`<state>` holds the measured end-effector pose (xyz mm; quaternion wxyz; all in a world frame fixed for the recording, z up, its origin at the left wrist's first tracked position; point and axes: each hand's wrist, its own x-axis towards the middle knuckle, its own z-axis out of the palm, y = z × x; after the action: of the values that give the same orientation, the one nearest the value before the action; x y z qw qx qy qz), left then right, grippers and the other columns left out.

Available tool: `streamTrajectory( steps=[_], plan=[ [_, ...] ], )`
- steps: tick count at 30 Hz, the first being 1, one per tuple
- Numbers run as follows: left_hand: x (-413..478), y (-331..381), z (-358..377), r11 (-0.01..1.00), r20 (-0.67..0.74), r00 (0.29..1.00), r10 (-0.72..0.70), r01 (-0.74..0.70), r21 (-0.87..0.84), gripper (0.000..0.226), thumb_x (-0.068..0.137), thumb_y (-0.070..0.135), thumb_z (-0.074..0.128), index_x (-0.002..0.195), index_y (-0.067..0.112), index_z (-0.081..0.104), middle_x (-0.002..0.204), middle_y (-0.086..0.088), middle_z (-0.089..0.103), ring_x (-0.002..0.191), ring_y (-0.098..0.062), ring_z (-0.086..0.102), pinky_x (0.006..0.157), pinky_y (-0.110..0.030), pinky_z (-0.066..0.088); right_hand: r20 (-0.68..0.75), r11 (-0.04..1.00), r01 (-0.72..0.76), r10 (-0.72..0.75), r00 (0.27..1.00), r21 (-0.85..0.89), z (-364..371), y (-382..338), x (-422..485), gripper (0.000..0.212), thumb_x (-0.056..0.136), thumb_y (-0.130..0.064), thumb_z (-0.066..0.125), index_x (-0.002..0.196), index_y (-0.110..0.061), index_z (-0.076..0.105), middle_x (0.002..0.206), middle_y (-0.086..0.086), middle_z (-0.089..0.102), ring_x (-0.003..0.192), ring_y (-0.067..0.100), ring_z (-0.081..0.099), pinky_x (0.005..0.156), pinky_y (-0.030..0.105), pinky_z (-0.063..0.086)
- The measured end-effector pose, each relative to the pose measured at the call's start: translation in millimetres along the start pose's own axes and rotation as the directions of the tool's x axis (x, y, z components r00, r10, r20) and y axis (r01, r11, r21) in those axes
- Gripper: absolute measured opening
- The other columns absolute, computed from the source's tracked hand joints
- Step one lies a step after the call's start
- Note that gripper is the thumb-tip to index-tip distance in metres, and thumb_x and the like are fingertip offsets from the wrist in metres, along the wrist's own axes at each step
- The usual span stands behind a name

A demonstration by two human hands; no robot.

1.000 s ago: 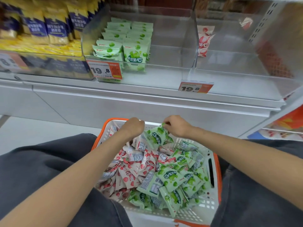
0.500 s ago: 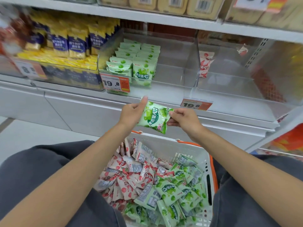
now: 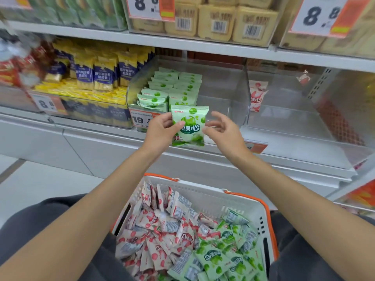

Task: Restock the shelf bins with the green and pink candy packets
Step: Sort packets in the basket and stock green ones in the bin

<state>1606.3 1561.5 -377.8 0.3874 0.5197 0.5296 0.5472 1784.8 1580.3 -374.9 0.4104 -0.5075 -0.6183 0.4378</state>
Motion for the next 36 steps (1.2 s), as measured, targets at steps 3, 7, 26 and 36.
streamTrajectory(
  steps=[3, 7, 26, 36],
  plan=[
    [28, 24, -6, 0.99, 0.015, 0.993, 0.118, -0.119, 0.071, 0.024, 0.092, 0.004, 0.063, 0.116, 0.007, 0.065, 0.104, 0.0, 0.07, 0.084, 0.006, 0.067, 0.072, -0.011, 0.05, 0.01, 0.989, 0.122, -0.122, 0.993, -0.079, -1, -29, 40, 0.043, 0.083, -0.015, 0.072, 0.123, -0.011, 0.056, 0.106, 0.008, 0.068, 0.096, 0.018, 0.066, 0.085, 0.037, 0.056],
    [73, 30, -18, 0.964, 0.017, 0.979, 0.205, -0.205, 0.17, 0.031, 0.094, 0.01, 0.063, 0.125, 0.009, 0.063, 0.114, 0.003, 0.069, 0.1, 0.0, 0.066, 0.085, -0.02, 0.053, -0.115, 0.972, 0.142, -0.166, 0.979, -0.189, 11, -46, 93, 0.023, 0.076, -0.013, 0.075, 0.094, -0.001, 0.065, 0.096, 0.015, 0.071, 0.089, 0.028, 0.067, 0.083, 0.047, 0.055],
    [82, -39, -49, 0.536, -0.137, 0.938, 0.318, -0.059, 0.842, 0.029, 0.097, 0.025, 0.043, 0.111, 0.021, 0.069, 0.109, -0.001, 0.068, 0.108, -0.024, 0.053, 0.098, -0.038, 0.029, -0.033, 0.784, -0.379, 0.418, 0.908, -0.491, 65, -28, 143, 0.063, 0.082, -0.019, 0.078, 0.131, 0.002, 0.045, 0.125, 0.013, 0.057, 0.114, 0.027, 0.059, 0.095, 0.033, 0.05],
    [83, -42, -47, 0.545, -0.151, 0.924, 0.352, -0.071, 0.836, 0.027, 0.097, 0.025, 0.044, 0.111, 0.021, 0.068, 0.111, 0.001, 0.067, 0.109, -0.023, 0.052, 0.1, -0.037, 0.029, 0.011, 0.828, -0.453, 0.483, 0.876, -0.33, 63, -27, 140, 0.062, 0.08, -0.011, 0.078, 0.132, 0.001, 0.046, 0.128, 0.014, 0.056, 0.114, 0.027, 0.057, 0.072, 0.031, 0.052]
  ],
)
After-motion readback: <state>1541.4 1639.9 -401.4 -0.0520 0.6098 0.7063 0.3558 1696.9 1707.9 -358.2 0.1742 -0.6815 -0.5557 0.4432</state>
